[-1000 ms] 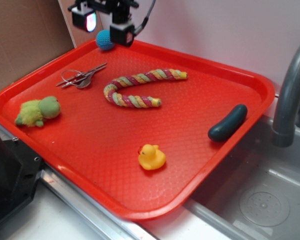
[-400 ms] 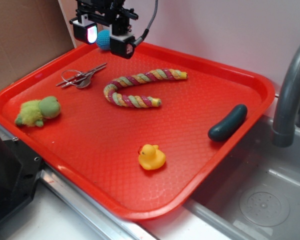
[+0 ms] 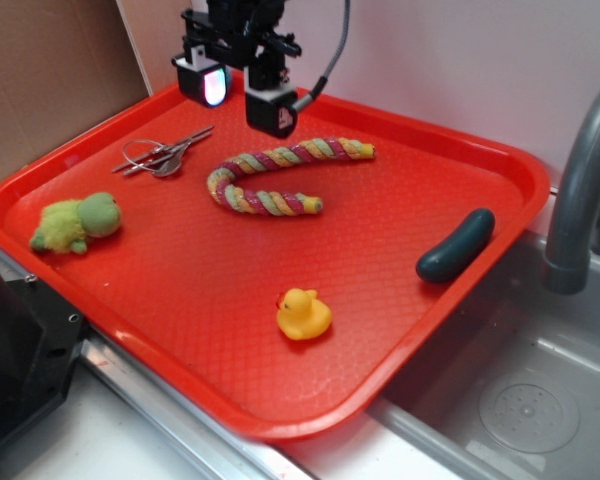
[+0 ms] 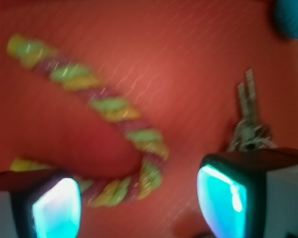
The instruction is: Grab the multicolored rope.
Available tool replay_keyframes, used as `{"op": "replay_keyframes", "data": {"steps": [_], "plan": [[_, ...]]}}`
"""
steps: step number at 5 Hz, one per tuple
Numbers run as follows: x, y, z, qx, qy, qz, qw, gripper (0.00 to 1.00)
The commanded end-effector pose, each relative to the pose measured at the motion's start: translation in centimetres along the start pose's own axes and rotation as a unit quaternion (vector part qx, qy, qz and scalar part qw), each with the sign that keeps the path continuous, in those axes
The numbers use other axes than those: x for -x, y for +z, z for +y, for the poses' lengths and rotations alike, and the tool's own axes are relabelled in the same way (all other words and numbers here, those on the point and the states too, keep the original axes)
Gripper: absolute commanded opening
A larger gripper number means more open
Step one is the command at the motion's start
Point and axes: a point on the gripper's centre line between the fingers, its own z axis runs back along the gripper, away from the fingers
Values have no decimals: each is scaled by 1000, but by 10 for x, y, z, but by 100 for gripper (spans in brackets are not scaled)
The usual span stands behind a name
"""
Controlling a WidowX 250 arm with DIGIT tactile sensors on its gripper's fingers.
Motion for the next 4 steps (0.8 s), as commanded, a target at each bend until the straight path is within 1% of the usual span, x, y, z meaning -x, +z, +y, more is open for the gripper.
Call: {"op": "replay_keyframes", "data": {"steps": [1,2,4], "plan": [[-3,-26,26,-19,15,11,1000,100],[-7,-31,34,-19,33,20,999,100],[5,-47,31,-29,34,49,998,100]]}}
